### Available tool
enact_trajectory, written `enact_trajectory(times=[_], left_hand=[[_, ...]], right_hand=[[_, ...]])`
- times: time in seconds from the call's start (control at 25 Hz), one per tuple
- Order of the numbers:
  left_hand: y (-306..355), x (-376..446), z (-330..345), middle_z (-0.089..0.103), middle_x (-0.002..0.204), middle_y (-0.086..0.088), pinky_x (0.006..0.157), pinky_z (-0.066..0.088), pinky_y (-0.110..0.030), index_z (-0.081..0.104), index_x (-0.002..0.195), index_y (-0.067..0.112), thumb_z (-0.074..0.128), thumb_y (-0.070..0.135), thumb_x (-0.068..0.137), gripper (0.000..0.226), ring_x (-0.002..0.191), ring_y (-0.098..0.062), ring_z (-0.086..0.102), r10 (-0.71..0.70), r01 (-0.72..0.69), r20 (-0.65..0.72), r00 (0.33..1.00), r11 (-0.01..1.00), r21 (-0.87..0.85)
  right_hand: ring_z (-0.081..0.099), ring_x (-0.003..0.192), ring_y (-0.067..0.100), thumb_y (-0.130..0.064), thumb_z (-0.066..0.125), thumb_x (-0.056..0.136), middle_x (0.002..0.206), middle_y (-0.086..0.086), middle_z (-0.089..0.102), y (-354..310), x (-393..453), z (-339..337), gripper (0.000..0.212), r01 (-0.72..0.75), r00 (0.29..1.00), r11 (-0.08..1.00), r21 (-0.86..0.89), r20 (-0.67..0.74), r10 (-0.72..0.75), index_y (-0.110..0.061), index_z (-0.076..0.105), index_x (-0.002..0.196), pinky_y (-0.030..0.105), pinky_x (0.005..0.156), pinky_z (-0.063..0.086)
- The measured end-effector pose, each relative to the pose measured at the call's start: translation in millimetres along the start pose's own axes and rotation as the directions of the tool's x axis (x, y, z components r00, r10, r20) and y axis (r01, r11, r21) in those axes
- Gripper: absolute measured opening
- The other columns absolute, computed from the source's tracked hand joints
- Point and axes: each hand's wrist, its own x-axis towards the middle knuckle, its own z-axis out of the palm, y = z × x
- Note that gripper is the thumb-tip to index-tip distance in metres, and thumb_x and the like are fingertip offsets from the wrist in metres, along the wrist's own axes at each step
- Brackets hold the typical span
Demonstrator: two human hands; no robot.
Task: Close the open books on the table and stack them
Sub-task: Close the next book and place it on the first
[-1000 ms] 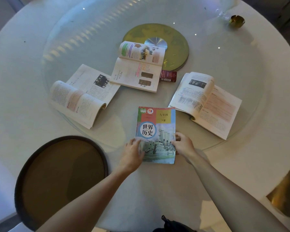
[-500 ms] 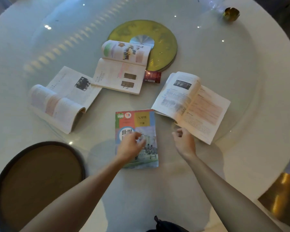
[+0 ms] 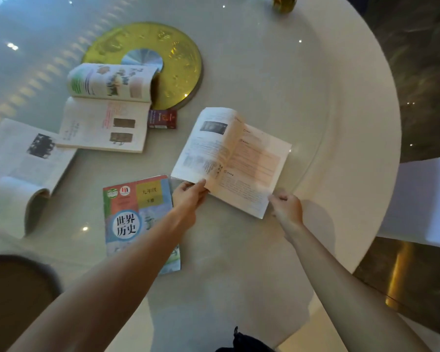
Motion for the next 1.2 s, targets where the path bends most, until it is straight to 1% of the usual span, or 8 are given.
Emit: enact_trajectory(times=[0.12, 0.24, 0.36, 0.52, 0.64, 0.88, 1.0, 1.2], left_hand=[[-10.6, -10.6, 10.6, 0.074, 0.091, -0.013, 0.069, 0.054, -0.033, 0.065, 0.097, 0.016, 0.070, 0.016, 0.089, 0.009, 0.079, -0.023, 0.071, 0.247, -0.248, 0.041, 0.968, 0.920, 0.304], [-25.9, -15.8, 20.0, 0.067, 0.071, -0.005, 0.059, 0.043, -0.030, 0.064, 0.077, 0.023, 0.068, 0.019, 0.088, 0.012, 0.065, -0.020, 0.060, 0.486, -0.513, 0.245, 0.839, 0.558, 0.652], [-41.7, -23.1, 29.5, 0.070, 0.084, 0.001, 0.058, 0.038, -0.026, 0.077, 0.093, 0.027, 0.067, 0.033, 0.089, 0.013, 0.073, -0.019, 0.064, 0.485, -0.572, 0.430, 0.761, 0.191, 0.798], [-55.5, -25.7, 39.1, 0.066, 0.089, 0.005, 0.066, 0.048, -0.030, 0.077, 0.103, 0.037, 0.063, 0.034, 0.084, 0.024, 0.084, -0.019, 0.065, 0.300, -0.571, 0.544, 0.784, 0.002, 0.821], [-53.3, -22.6, 47.4, 0.066, 0.095, -0.002, 0.070, 0.049, -0.031, 0.074, 0.100, 0.028, 0.055, 0.023, 0.076, 0.031, 0.090, -0.026, 0.063, 0.282, -0.530, 0.493, 0.823, 0.072, 0.845], [-44.7, 0.5, 43.3, 0.055, 0.124, -0.017, 0.099, 0.048, -0.044, 0.047, 0.136, 0.007, 0.070, 0.024, 0.083, 0.061, 0.115, -0.031, 0.055, 0.292, -0.230, 0.107, 0.950, 0.429, 0.874], [-38.5, -0.6, 38.0, 0.070, 0.104, -0.014, 0.063, 0.054, -0.031, 0.064, 0.114, 0.006, 0.070, 0.024, 0.086, 0.034, 0.084, -0.024, 0.067, 0.176, -0.175, 0.088, 0.980, 0.580, 0.795], [-22.4, -15.4, -10.9, 0.065, 0.074, -0.004, 0.038, 0.037, -0.014, 0.068, 0.090, 0.015, 0.069, 0.019, 0.089, 0.004, 0.052, -0.009, 0.052, 0.197, -0.219, 0.111, 0.974, 0.704, 0.676]], right_hand=[[0.069, 0.085, 0.028, -0.023, 0.064, 0.091, 0.101, 0.030, 0.076, -2.2, 8.2, -4.1, 0.032, -0.018, 0.998, 0.999, 0.033, 0.059, 0.016, 0.009, 0.071, 0.093, 0.051, 0.079, 0.058], [0.076, 0.098, 0.036, -0.026, 0.063, 0.096, 0.103, 0.015, 0.080, -1.1, 10.4, -10.2, 0.019, -0.065, 0.995, 0.995, 0.075, 0.081, 0.058, -0.015, 0.073, 0.086, 0.057, 0.094, 0.060], [0.075, 0.102, 0.045, -0.030, 0.061, 0.097, 0.103, 0.023, 0.079, 9.3, 10.3, -15.7, 0.025, -0.089, 0.995, 0.988, 0.126, 0.064, 0.081, -0.014, 0.071, 0.081, 0.062, 0.094, 0.058], [0.072, 0.097, 0.028, -0.048, 0.058, 0.091, 0.105, 0.009, 0.076, 20.8, 13.1, -21.5, 0.045, -0.159, 0.985, 0.967, 0.198, 0.103, 0.141, -0.005, 0.070, 0.093, 0.044, 0.091, 0.059], [0.058, 0.080, 0.021, -0.057, 0.061, 0.094, 0.088, 0.013, 0.061, 23.4, 14.4, -27.2, 0.050, -0.137, 0.986, 0.965, 0.226, 0.130, 0.109, -0.009, 0.062, 0.082, 0.038, 0.076, 0.047], [0.077, 0.095, 0.039, -0.016, 0.068, 0.096, 0.110, 0.025, 0.076, 16.2, 12.9, -26.5, 0.010, -0.129, 0.978, 0.982, 0.141, 0.184, 0.102, -0.007, 0.065, 0.099, 0.051, 0.079, 0.065], [0.077, 0.076, 0.025, -0.007, 0.062, 0.091, 0.097, 0.013, 0.079, 8.8, 7.7, -25.1, 0.012, -0.101, 0.974, 0.987, 0.129, 0.217, 0.071, -0.013, 0.071, 0.096, 0.037, 0.057, 0.063], [0.075, 0.065, 0.013, -0.005, 0.063, 0.095, 0.090, 0.003, 0.079, -3.1, -13.6, -5.5, 0.017, -0.024, 0.942, 0.998, 0.051, 0.334, 0.006, -0.017, 0.071, 0.103, 0.036, 0.058, 0.063]])
